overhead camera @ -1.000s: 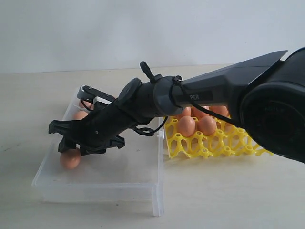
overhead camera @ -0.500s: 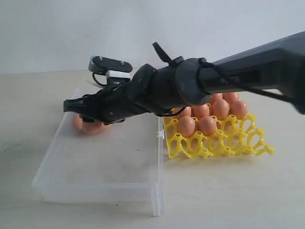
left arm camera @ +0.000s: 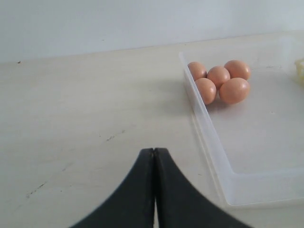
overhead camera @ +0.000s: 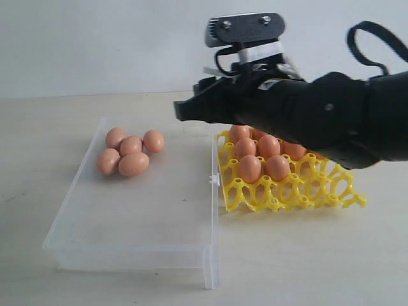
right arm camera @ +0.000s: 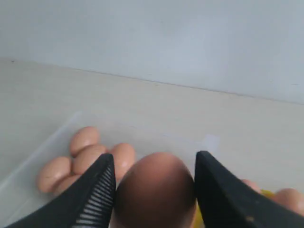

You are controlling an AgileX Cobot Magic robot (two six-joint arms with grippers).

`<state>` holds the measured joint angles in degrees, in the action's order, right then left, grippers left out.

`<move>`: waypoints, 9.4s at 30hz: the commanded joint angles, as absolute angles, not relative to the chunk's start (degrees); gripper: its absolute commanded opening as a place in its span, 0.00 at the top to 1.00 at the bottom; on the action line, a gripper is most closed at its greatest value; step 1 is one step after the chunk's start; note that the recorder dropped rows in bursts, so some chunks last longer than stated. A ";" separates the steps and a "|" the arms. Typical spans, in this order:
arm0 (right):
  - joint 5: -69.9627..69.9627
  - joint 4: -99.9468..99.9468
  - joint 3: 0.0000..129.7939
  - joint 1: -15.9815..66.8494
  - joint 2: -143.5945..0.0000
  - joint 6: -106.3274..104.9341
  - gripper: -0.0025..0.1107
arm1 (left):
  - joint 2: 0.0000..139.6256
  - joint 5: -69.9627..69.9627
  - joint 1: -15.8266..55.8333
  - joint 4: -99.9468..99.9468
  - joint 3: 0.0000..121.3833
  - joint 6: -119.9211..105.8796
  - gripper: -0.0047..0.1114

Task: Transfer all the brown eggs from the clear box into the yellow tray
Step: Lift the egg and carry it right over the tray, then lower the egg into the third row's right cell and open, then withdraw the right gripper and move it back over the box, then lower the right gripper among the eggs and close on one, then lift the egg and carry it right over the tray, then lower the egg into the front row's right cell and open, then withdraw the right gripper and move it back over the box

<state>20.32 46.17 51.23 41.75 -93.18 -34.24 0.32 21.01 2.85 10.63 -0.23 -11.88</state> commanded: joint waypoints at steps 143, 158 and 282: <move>-44.73 34.93 118.26 34.92 -143.79 5.57 0.47 | 0.00 20.46 2.79 10.68 0.00 -11.78 0.96; -42.09 37.54 118.26 34.92 -144.70 5.57 0.47 | 0.00 20.46 2.79 10.68 0.00 -11.78 0.96; -29.38 36.51 67.52 25.16 -98.09 -27.42 0.53 | 0.00 20.46 2.79 10.68 0.00 -11.78 0.96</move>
<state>-24.23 36.66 61.79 21.99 -94.79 -29.87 0.32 21.01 2.85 10.63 -0.23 -11.88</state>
